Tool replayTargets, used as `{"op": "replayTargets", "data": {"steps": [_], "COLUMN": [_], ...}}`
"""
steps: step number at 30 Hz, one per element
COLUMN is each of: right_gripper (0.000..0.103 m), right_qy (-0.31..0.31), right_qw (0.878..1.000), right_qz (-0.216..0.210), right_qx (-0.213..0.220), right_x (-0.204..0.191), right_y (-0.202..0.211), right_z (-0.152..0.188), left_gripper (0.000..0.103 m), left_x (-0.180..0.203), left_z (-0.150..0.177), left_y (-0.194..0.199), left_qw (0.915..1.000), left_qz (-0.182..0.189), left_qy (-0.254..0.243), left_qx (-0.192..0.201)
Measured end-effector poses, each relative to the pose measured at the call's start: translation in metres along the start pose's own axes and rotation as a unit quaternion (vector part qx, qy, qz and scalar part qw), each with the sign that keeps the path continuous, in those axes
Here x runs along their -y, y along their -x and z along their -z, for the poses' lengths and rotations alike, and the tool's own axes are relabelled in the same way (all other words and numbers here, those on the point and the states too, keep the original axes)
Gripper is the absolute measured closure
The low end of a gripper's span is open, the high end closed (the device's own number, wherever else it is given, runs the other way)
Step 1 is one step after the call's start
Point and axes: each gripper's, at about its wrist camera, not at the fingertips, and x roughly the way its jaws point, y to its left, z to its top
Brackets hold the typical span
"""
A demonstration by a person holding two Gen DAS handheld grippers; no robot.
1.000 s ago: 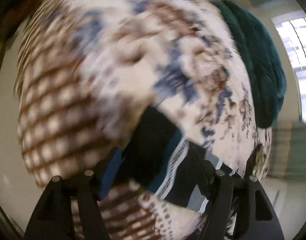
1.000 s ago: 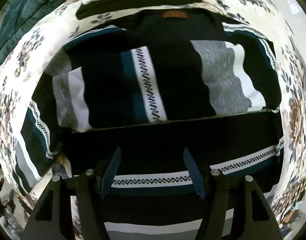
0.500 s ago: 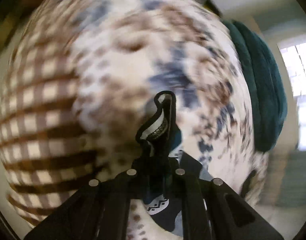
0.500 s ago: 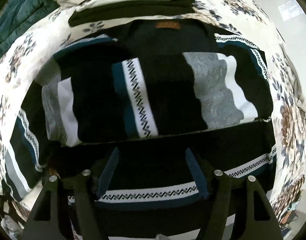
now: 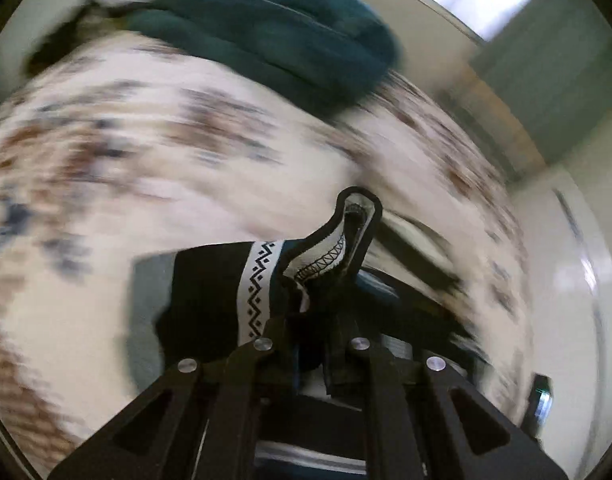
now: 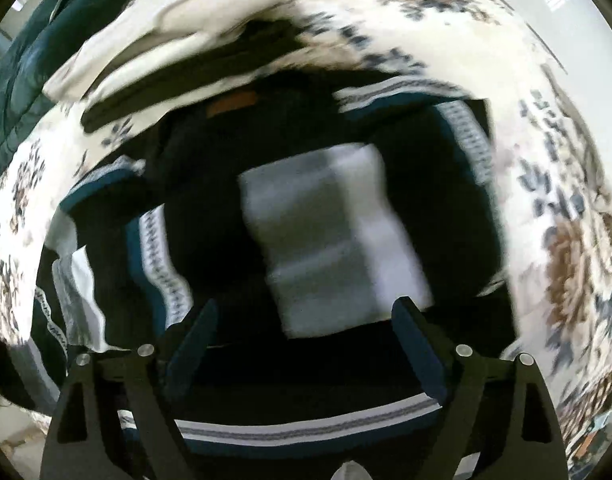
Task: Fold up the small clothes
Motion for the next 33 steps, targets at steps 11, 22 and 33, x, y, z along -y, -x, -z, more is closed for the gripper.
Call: {"op": "replayTargets", "data": {"steps": [11, 22, 33], "right_gripper": [0.013, 0.013, 0.100], "right_qy": [-0.076, -0.154, -0.074], "right_qw": [0.996, 0.969, 0.974], "right_qz": [0.007, -0.190, -0.199], "right_qx": [-0.039, -0.045, -0.080], "right_x": [0.162, 0.172, 0.078], "right_y": [0.007, 0.008, -0.055], "right_z": [-0.031, -0.059, -0.093], "left_gripper": [0.072, 0.001, 0.001], "left_x": [0.224, 0.112, 0.003], "left_z": [0.092, 0.034, 0.027], "left_y": [-0.108, -0.054, -0.042], "left_qw": [0.9749, 0.9957, 0.9813], "left_qz": [0.107, -0.055, -0.191], "left_qy": [-0.087, -0.071, -0.023], "left_qx": [-0.174, -0.022, -0.014]}}
